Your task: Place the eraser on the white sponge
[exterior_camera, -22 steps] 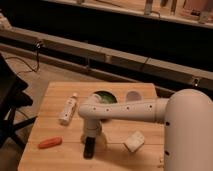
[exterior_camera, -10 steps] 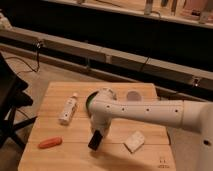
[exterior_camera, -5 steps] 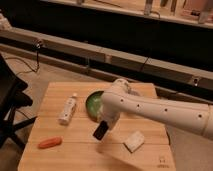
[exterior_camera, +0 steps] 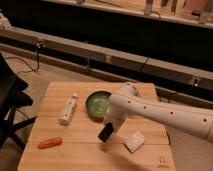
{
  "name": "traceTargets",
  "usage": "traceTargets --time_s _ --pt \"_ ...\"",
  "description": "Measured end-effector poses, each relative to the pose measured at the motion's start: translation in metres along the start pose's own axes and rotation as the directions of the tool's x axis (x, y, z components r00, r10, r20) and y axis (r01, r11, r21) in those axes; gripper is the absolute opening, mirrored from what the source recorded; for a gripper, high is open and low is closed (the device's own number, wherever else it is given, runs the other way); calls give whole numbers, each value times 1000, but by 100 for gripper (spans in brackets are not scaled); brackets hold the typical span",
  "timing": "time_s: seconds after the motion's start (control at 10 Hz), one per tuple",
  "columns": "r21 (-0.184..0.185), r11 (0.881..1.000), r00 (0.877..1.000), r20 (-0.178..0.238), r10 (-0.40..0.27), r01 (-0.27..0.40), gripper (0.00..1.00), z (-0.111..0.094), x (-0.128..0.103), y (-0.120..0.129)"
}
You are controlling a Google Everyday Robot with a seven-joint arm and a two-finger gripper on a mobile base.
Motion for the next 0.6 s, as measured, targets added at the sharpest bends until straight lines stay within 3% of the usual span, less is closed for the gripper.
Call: traceTargets --time_s 0.2,0.6 --pt "3 1000 1000 8 16 -16 0 -11 1 3" --pt "22 996 996 18 89 -89 0 3 21 32"
